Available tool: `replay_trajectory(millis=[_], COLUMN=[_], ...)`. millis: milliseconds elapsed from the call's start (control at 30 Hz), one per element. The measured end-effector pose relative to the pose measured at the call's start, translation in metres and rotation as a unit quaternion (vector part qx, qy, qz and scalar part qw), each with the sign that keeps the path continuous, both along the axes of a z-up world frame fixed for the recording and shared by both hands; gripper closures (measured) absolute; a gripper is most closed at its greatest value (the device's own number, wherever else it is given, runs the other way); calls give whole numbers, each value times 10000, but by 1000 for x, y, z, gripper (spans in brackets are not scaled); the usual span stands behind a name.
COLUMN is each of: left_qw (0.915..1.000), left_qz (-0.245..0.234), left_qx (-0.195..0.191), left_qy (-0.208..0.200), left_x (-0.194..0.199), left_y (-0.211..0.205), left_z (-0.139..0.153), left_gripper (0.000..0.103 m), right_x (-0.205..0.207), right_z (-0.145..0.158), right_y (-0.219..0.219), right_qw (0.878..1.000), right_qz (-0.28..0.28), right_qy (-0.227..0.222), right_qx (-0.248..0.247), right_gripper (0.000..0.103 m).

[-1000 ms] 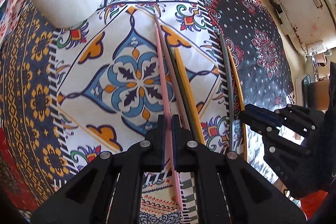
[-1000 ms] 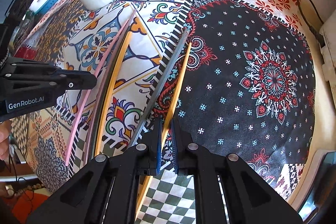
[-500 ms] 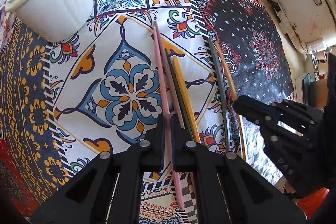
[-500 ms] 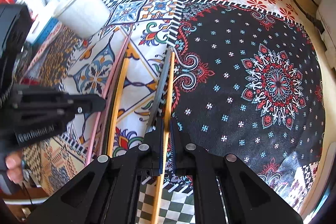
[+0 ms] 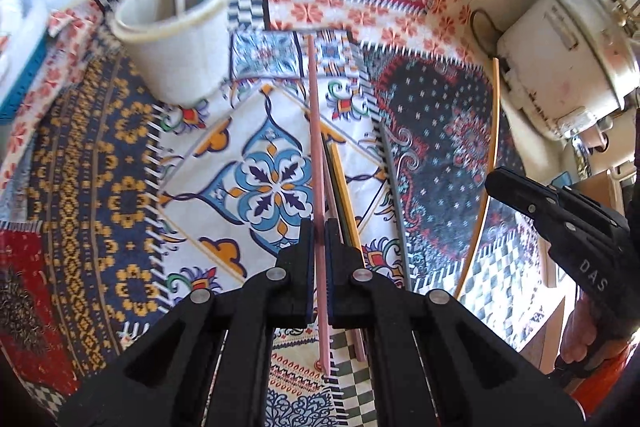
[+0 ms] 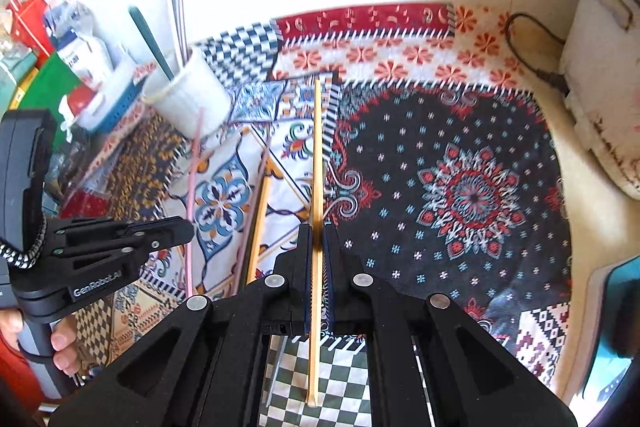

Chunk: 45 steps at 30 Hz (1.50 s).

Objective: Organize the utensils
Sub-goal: 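Lift both held sticks upright and carry them toward the white cup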

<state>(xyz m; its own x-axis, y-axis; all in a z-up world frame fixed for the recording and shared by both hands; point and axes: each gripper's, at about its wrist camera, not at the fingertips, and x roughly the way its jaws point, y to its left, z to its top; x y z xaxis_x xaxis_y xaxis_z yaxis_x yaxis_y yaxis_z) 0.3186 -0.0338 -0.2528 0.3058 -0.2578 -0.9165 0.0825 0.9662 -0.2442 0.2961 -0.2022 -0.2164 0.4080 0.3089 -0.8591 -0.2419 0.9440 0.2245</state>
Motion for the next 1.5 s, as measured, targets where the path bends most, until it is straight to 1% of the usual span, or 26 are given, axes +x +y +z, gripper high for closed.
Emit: replay_trajectory(millis=[67,100,200,300,367,500,567,600,633,767,867,933,1000,1100,1133,1167,1200,1233,1267,1367,1500], left_qw=[9998,9996,9986,9978,9973,9961,9953,9949,9944,9931,9928,9934,9939,9952,9954,9956,9957,9953,9946,9921,9910], left_qz=[47,63,129,183,251,411,486,514,544,655,684,698,734,791,833,864,903,964,1024,1146,1174], left_qx=[66,87,118,108,105,82,103,132,165,140,188,145,115,127,148,142,93,-13,-110,-288,-247], left_qy=[-187,-263,-491,-629,-680,-772,-826,-860,-893,-963,-963,-898,-819,-568,-448,-342,-210,-47,81,420,600], left_x=[-5,-9,-15,-20,-22,-31,-34,-35,-35,-39,-39,-37,-36,-31,-28,-27,-25,-22,-21,-17,-9], left_y=[4,7,13,22,26,35,40,42,44,51,54,56,58,60,61,62,63,65,67,66,58], left_z=[12,17,31,42,46,54,57,58,59,63,62,58,53,40,33,27,20,11,3,-20,-40], left_gripper=[100,100,100,100,100,101,103,103,103,103,103,103,103,102,100,96,93,86,83,82,82], right_x=[-1,-2,-5,-7,-6,2,8,11,15,26,32,34,34,36,36,36,37,38,41,45,53], right_z=[7,11,24,34,32,12,-6,-15,-24,-54,-67,-72,-74,-74,-74,-74,-75,-75,-76,-76,-77], right_y=[-1,0,-1,3,6,9,9,8,7,9,13,16,20,23,24,24,25,25,26,24,25], right_qw=[10000,9999,9995,9990,9989,9994,9990,9988,9983,9962,9949,9942,9940,9935,9933,9931,9928,9927,9927,9936,9946], right_qz=[-18,-30,-28,32,73,79,58,46,22,-15,13,60,110,185,213,233,249,275,286,311,279], right_qy=[-86,-132,-292,-434,-456,-186,94,211,325,646,767,790,716,619,580,551,516,487,477,464,466], right_qx=[48,72,146,128,28,-273,-423,-449,-473,-582,-657,-723,-819,-941,-976,-1011,-1050,-1072,-1068,-979,-882], right_gripper=[99,102,102,102,102,100,93,85,81,81,81,81,83,87,89,91,94,96,96,97,98])
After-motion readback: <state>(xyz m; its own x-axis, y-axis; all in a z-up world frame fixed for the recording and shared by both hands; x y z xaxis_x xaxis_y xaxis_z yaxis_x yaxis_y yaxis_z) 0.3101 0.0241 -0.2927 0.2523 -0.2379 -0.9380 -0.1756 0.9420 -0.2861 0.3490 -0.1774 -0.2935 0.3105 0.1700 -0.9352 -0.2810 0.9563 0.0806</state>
